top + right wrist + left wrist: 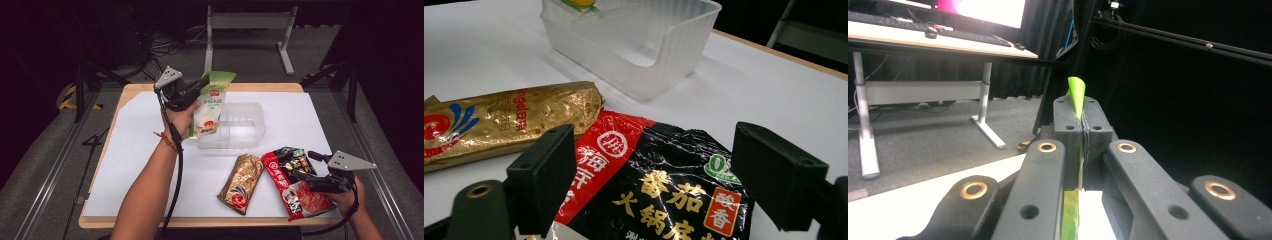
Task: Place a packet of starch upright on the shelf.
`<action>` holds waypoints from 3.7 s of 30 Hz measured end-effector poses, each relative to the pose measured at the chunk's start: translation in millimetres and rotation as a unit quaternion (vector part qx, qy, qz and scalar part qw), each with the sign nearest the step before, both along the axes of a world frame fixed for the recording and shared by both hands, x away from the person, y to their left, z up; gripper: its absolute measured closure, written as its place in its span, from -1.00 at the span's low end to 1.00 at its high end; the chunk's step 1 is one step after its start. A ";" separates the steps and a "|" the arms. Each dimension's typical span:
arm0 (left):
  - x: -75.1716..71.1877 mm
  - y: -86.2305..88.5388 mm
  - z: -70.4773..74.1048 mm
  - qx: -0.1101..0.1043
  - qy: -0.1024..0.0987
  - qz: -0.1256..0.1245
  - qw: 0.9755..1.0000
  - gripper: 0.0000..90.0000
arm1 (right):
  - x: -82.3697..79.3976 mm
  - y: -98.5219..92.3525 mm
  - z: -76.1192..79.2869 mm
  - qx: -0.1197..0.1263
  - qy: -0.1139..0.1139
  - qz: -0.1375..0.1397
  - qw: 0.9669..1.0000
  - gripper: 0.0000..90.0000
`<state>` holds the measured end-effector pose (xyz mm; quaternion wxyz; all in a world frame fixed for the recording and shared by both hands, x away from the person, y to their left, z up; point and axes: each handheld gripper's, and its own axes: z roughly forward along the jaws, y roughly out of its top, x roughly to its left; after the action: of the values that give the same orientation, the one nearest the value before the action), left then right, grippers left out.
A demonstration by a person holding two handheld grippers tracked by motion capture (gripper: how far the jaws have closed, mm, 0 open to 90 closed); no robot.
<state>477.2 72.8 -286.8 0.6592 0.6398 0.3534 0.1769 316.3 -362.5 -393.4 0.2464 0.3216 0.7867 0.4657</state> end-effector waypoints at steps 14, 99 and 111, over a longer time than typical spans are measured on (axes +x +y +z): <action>25.0 -21.3 -8.3 0.021 0.000 0.068 0.997 0.97 | 0.1 0.6 -0.5 -0.003 0.000 0.003 1.000 -0.58; -30.6 -3.3 -116.3 0.368 0.038 -0.074 0.926 0.68 | -0.8 5.8 -3.7 -0.018 0.011 0.011 1.000 -0.59; -56.4 13.0 -108.7 0.292 0.061 -0.124 0.946 -0.04 | -1.1 3.7 -3.6 -0.022 0.009 0.005 1.000 -0.59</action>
<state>420.8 85.8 -395.4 0.4375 0.8525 0.2438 0.1495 315.3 -358.7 -396.9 0.2434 0.3163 0.8007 0.4467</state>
